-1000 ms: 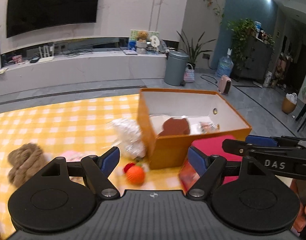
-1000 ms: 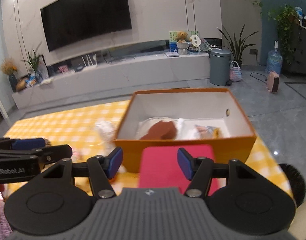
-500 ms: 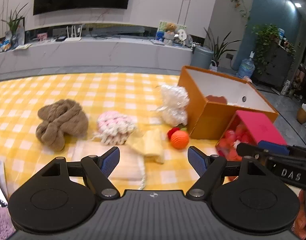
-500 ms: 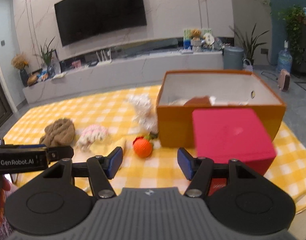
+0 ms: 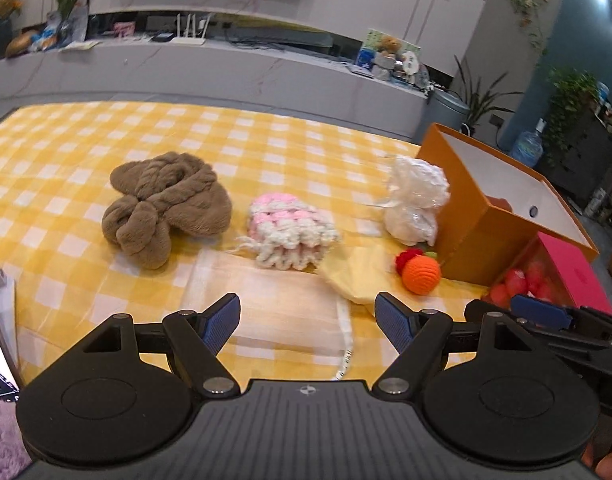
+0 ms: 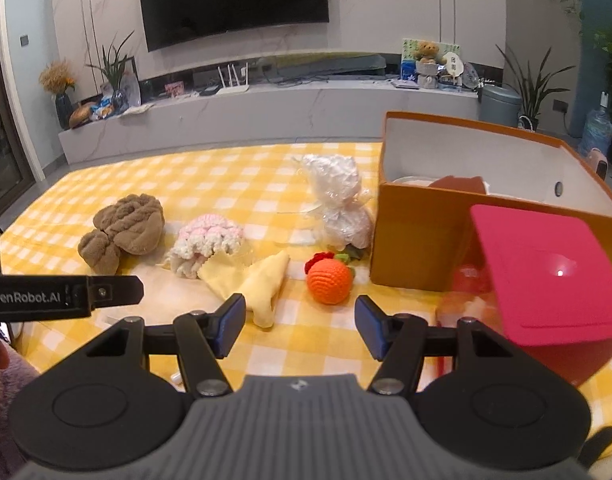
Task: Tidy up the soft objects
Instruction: 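Move both tools back toward the remaining soft items on the table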
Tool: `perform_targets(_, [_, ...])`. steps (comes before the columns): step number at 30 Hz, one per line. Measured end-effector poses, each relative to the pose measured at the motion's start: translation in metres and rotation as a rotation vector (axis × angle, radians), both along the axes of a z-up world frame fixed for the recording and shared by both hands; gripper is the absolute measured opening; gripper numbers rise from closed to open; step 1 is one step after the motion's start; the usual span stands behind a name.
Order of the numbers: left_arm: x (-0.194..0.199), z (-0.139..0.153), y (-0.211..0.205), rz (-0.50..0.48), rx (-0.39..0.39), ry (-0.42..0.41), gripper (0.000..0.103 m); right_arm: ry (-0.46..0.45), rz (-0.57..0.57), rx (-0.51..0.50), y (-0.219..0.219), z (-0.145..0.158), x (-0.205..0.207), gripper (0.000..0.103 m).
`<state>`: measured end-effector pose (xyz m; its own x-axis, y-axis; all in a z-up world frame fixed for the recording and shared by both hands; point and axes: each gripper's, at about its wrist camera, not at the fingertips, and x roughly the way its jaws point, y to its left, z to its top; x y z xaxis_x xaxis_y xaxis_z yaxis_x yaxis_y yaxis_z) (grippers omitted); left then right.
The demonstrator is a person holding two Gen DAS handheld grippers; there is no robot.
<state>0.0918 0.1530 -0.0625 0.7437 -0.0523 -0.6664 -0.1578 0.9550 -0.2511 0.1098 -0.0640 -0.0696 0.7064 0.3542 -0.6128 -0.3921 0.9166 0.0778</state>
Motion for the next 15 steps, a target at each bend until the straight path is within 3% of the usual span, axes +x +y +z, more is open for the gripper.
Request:
perform_targets(6, [0.011,-0.012,0.005,-0.001,-0.027,0.023,0.09,0.009,0.017,-0.039,0.01,-0.013,0.017,0.06])
perform_targets(10, [0.023,-0.021,0.001,-0.008,-0.002,0.067,0.09,0.035,0.026,-0.052,0.012,-0.026,0.028,0.06])
perform_targets(15, [0.035,-0.027,0.009,0.045,0.009,0.113,0.09,0.05,0.106,-0.069,0.026,-0.037,0.04,0.06])
